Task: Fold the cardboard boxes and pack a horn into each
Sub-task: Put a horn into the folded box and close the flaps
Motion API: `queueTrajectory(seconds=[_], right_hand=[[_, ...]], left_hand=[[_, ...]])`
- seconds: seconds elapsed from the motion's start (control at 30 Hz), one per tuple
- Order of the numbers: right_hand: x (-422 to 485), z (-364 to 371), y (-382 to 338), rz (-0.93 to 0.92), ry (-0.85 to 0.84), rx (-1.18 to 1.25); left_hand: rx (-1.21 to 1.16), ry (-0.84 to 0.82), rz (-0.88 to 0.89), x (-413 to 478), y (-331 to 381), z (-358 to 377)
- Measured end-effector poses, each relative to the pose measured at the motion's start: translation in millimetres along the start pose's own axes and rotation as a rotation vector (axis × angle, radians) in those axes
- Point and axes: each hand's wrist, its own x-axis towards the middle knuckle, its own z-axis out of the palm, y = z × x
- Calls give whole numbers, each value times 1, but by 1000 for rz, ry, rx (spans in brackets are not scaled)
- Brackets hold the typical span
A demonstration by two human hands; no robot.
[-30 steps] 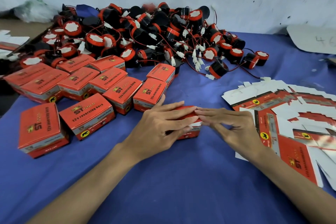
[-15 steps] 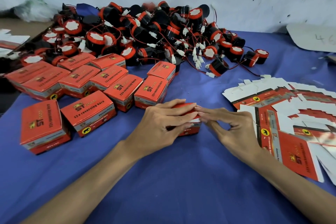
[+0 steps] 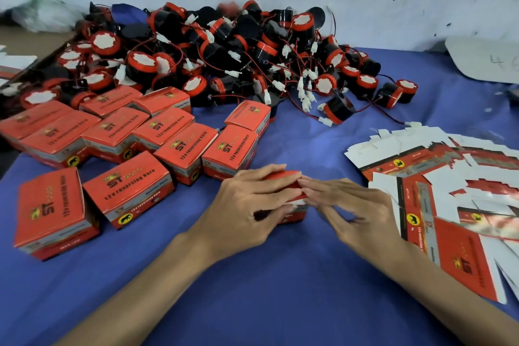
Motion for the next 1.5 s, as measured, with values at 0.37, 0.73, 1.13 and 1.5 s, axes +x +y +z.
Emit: queueTrajectory(seconds=[0.37, 0.73, 1.13, 1.5], right_hand=[[9, 4, 12, 135, -210, 199], [2, 8, 11, -78, -127, -70], [2, -3, 9, -49, -280, -71], [7, -14, 8, 202, -154, 180]], left_hand=[[8, -12, -154, 2, 4, 0], [111, -112, -34, 12, -3, 7], [29, -236, -29, 13, -6, -6], [64, -13, 44, 6, -4, -5]])
